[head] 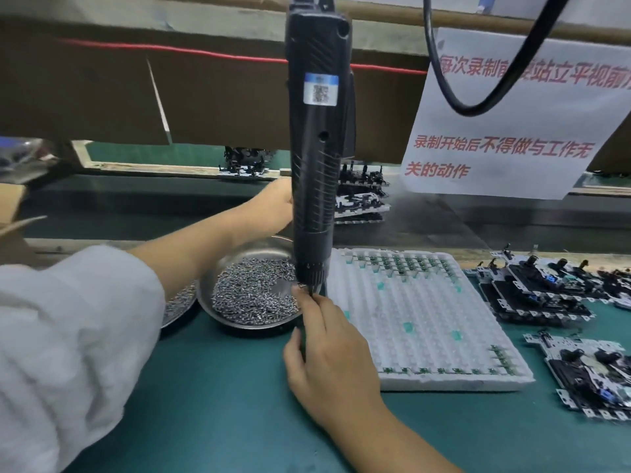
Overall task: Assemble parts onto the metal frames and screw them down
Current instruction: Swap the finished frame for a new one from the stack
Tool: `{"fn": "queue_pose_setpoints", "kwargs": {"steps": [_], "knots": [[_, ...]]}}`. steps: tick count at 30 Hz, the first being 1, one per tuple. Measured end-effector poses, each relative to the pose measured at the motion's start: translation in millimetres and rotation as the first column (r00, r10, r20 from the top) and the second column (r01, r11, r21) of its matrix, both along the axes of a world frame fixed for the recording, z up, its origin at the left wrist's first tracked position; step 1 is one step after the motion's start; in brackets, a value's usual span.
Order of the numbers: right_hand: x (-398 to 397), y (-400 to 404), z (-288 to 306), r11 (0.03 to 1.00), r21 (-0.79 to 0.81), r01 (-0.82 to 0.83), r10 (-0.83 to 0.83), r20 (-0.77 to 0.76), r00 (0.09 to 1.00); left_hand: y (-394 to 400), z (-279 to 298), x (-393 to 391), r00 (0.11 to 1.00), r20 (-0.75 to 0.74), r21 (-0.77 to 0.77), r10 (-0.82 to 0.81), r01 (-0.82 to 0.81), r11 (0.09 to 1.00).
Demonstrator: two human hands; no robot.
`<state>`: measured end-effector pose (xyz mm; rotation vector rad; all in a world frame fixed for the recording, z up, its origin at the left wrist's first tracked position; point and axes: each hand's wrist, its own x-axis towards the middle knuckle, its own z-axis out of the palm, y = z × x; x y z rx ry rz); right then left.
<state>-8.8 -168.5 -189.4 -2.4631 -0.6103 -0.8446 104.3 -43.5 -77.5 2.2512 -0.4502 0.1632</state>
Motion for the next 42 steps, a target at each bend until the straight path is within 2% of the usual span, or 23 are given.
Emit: {"fn": "queue_pose_setpoints", "kwargs": {"steps": [2, 6, 9, 11, 14, 20, 22, 24, 27, 29, 30, 32, 34, 35, 37, 38, 40, 42], "knots": [[0, -1, 1, 0.998, 0.064, -0.024, 0.023, 0.012, 1.0, 17, 2, -8, 1.0, -0.008, -0.072, -0.022, 0.021, 0.997], [-1, -3, 1, 0.955, 0.284, -0.084, 0.054, 0.113, 0.992, 65, -1, -33, 0.998, -0.013, -0.113, 0.066, -0.067, 0.991], [-2, -6, 2, 0.876, 0.471, -0.108, 0.029, 0.17, 0.985, 89, 0, -69, 0.993, -0.1, -0.299, 0.058, -0.086, 0.951], [-3, -7, 2, 0.844, 0.523, -0.12, 0.034, 0.171, 0.985, 101, -3, -99, 0.989, -0.124, -0.335, 0.084, -0.121, 0.935], [-3, -8, -1, 0.856, 0.497, -0.144, 0.052, 0.195, 0.979, 114, -15, -142, 0.982, -0.118, -0.326, 0.145, -0.176, 0.929], [-6, -6, -1, 0.855, 0.477, -0.204, 0.093, 0.246, 0.965, 126, -44, -213, 0.996, -0.023, -0.381, 0.083, -0.085, 0.92], [-12, -6, 2, 0.861, 0.406, -0.306, 0.177, 0.325, 0.929, 129, -60, -227, 0.999, -0.048, -0.421, 0.019, -0.038, 0.906], [-22, -6, 1, 0.85, 0.258, -0.459, 0.372, 0.323, 0.87, 131, -76, -233, 0.996, -0.095, -0.432, 0.003, -0.043, 0.901], [-40, 5, 2, 0.762, -0.073, -0.643, 0.647, 0.08, 0.758, 134, -92, -229, 0.989, -0.134, -0.338, 0.068, -0.11, 0.935], [-45, 15, 1, 0.697, -0.318, -0.643, 0.676, -0.008, 0.737, 136, -98, -226, 0.992, -0.093, -0.173, 0.079, -0.094, 0.98], [-46, 18, 1, 0.685, -0.388, -0.617, 0.664, -0.014, 0.747, 139, -99, -225, 0.995, -0.016, -0.05, 0.094, -0.095, 0.994], [-47, 20, 1, 0.693, -0.403, -0.598, 0.642, -0.034, 0.766, 146, -96, -223, 0.975, 0.16, 0.175, 0.153, -0.181, 0.968], [-47, 18, 0, 0.701, -0.366, -0.612, 0.638, -0.061, 0.768, 157, -93, -217, 0.913, 0.295, 0.278, 0.282, -0.365, 0.889], [-46, 18, -1, 0.704, -0.355, -0.614, 0.636, -0.069, 0.769, 164, -91, -211, 0.87, 0.344, 0.331, 0.353, -0.464, 0.822], [-44, 17, -3, 0.716, -0.336, -0.613, 0.628, -0.073, 0.774, 172, -88, -199, 0.807, 0.327, 0.451, 0.491, -0.59, 0.67], [-43, 17, -3, 0.722, -0.317, -0.615, 0.624, -0.083, 0.777, 175, -88, -193, 0.795, 0.278, 0.486, 0.54, -0.601, 0.635], [-42, 17, -3, 0.729, -0.273, -0.627, 0.625, -0.107, 0.773, 178, -91, -185, 0.789, 0.237, 0.541, 0.567, -0.592, 0.597], [-43, 17, -2, 0.73, -0.247, -0.637, 0.628, -0.126, 0.768, 179, -94, -181, 0.789, 0.241, 0.541, 0.564, -0.592, 0.597]]}}
